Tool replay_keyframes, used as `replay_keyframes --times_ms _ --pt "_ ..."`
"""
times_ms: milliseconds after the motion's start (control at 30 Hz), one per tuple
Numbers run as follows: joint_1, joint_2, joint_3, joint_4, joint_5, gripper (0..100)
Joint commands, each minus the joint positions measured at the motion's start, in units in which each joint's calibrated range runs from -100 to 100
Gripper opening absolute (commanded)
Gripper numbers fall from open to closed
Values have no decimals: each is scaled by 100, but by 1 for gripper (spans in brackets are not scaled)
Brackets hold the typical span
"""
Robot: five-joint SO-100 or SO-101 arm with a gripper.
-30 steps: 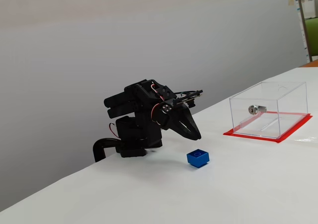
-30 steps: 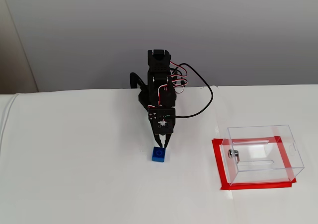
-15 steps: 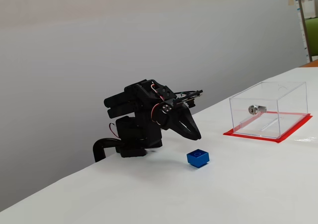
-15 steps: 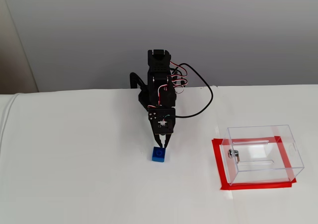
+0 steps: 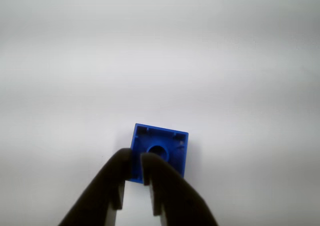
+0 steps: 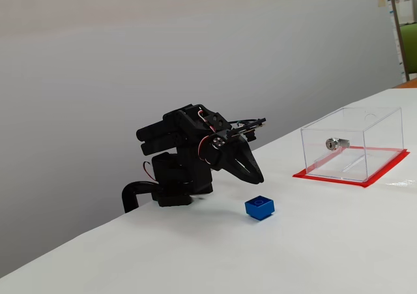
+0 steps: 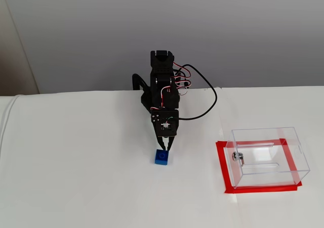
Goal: Pick the blue lego brick and place it into the transparent box
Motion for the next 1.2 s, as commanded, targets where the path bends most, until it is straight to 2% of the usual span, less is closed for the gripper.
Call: replay_keyframes --times_ms 0,867,1167 --pt "-11 -59 59 12 27 2" --pt "-11 -59 50 47 -15 3" --pt "-11 -59 -40 99 22 20"
